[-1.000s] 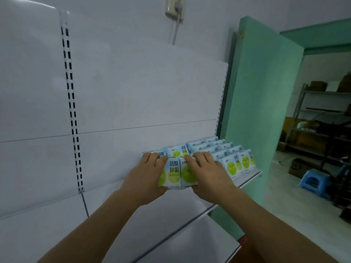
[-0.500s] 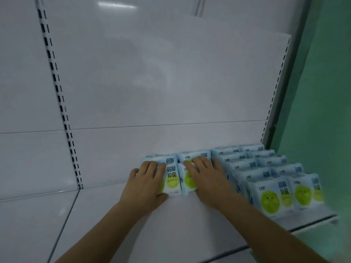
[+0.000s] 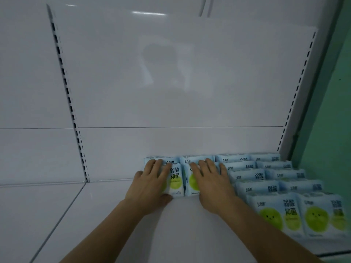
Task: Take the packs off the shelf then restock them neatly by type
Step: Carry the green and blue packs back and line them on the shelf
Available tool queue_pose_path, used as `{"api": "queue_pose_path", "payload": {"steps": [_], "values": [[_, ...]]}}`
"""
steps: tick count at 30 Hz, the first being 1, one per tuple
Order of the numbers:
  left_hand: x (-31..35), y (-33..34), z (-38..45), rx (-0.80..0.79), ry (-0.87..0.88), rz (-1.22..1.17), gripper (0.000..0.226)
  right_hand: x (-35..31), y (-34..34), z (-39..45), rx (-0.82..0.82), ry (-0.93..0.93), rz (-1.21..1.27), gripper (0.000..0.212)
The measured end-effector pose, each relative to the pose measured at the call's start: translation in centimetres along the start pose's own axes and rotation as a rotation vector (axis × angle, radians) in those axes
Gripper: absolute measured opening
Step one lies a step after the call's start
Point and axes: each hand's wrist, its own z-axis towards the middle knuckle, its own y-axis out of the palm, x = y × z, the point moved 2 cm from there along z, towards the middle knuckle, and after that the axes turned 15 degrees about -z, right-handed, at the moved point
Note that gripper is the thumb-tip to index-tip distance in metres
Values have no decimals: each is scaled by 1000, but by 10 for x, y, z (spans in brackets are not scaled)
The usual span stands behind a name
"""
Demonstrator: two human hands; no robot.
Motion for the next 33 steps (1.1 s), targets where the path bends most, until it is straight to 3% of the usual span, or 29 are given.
{"api": "queue_pose_path", "payload": {"steps": [7,13,23,33], "values": [[2,-15,-9,19,-36,6,107,10,-16,-3,19,-86,18,93],[-9,-45,-37,157,-107,-12,82,-9,-46,12,173,-131,133,76],[-84,-138,-162,244,-342,140,75,-166,-145,20,324,-388,261,69],[-177,-248,-362,326,-688,283,71,-360,-276,-3,461,-644,350,70]]}}
